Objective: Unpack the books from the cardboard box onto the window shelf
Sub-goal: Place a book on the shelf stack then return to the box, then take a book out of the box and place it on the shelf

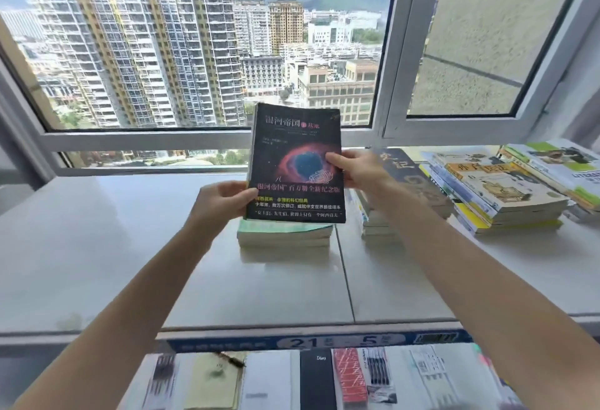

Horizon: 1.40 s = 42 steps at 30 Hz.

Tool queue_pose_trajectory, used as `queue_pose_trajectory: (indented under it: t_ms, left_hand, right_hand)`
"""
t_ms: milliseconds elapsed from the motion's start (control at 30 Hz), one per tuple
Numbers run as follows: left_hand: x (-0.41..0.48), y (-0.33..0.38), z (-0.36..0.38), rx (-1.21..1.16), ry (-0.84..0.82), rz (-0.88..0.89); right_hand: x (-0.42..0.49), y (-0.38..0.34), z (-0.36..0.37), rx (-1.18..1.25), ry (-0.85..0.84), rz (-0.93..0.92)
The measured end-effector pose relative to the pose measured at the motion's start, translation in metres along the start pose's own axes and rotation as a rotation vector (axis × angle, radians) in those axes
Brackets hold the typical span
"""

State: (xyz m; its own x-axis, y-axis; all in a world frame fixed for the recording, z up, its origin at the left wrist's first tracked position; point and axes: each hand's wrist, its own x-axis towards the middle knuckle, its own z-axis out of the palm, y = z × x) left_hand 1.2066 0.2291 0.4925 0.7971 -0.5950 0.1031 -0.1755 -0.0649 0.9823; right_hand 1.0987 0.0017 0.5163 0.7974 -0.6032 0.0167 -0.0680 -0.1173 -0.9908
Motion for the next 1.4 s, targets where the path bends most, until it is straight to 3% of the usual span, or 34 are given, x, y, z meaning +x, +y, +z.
queue_pose_trajectory:
  t_ms: [200, 433, 533, 600, 667, 733, 933, 1067, 1233, 1400]
  left_hand:
    - [0.036, -0.019, -0.013, 0.013, -0.102, -0.285]
    - [0.056, -0.04, -0.024, 0.121, -0.234, -0.313]
    - [0.06, -0.037, -0.027, 0.308, -0.258, -0.292]
    - [0.062, -0.035, -0.027, 0.56, -0.26, -0.236]
    - [0.059, -0.029, -0.028, 0.919, -0.26, -0.146]
    - [0.052, -0.024, -0.03, 1.095, -0.266, -0.059]
    - [-0.008, 0.019, -0.022, 0.951, -0.339, 0.26]
    - [-0.073, 0.049, 0.03, 0.983, -0.416, 0.507]
    - [-0.177, 0.044, 0.14, 1.091, -0.686, 0.806]
    - [-0.287, 0.041, 0.249, 1.033, -0.918, 0.9]
  right_hand:
    - [0.037, 0.012, 0.032, -0.242, 0.07, 0.251]
    - [0.048, 0.027, 0.042, -0.317, 0.11, 0.365]
    - [0.047, 0.031, 0.042, -0.324, 0.116, 0.365]
    - [0.047, 0.032, 0.044, -0.392, 0.121, 0.353]
    - [0.045, 0.029, 0.046, -0.615, 0.133, 0.312]
    - [0.039, 0.017, 0.049, -0.819, 0.167, 0.246]
    - [-0.011, -0.041, 0.025, -0.921, 0.058, 0.074]
    - [-0.088, -0.063, -0.03, -1.007, 0.014, -0.011]
    - [-0.226, -0.043, -0.13, -1.133, -0.039, 0.191]
    - [-0.397, 0.015, -0.231, -1.151, 0.064, 0.495]
